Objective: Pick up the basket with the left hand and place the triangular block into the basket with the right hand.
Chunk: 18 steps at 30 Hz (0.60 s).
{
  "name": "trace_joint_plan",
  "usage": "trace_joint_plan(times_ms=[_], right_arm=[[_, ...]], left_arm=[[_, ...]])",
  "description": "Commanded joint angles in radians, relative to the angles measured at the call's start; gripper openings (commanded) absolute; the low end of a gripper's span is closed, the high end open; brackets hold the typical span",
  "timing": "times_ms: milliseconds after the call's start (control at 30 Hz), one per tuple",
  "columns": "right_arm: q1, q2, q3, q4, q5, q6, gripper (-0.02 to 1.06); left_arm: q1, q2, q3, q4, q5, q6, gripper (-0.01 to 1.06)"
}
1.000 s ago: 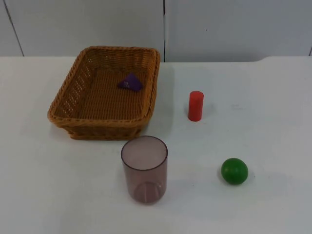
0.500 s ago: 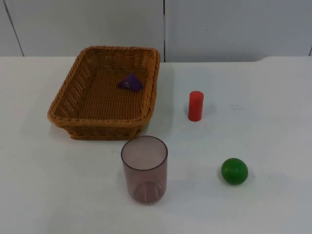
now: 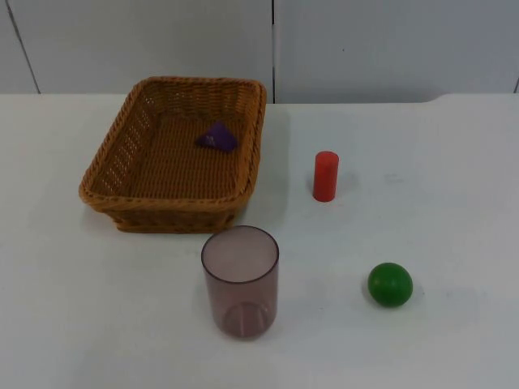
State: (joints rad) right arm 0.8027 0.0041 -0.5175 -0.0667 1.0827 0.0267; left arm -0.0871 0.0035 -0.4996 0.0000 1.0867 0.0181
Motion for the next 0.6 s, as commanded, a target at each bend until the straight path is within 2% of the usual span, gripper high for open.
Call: trace_joint_plan(times_ms=[0,567], right_arm=[[-0.001,-0.004,0.001,0.004,-0.004,-0.009,1.06],[-0.003,-0.004,0.001,0.009,-0.006,-0.009,1.05]], left_arm=[[-0.004,-0.003,0.004,0.000,-0.012,-0.011,1.05],[-0.004,-0.003,0.004,-0.012,-0.012,-0.012,1.05]])
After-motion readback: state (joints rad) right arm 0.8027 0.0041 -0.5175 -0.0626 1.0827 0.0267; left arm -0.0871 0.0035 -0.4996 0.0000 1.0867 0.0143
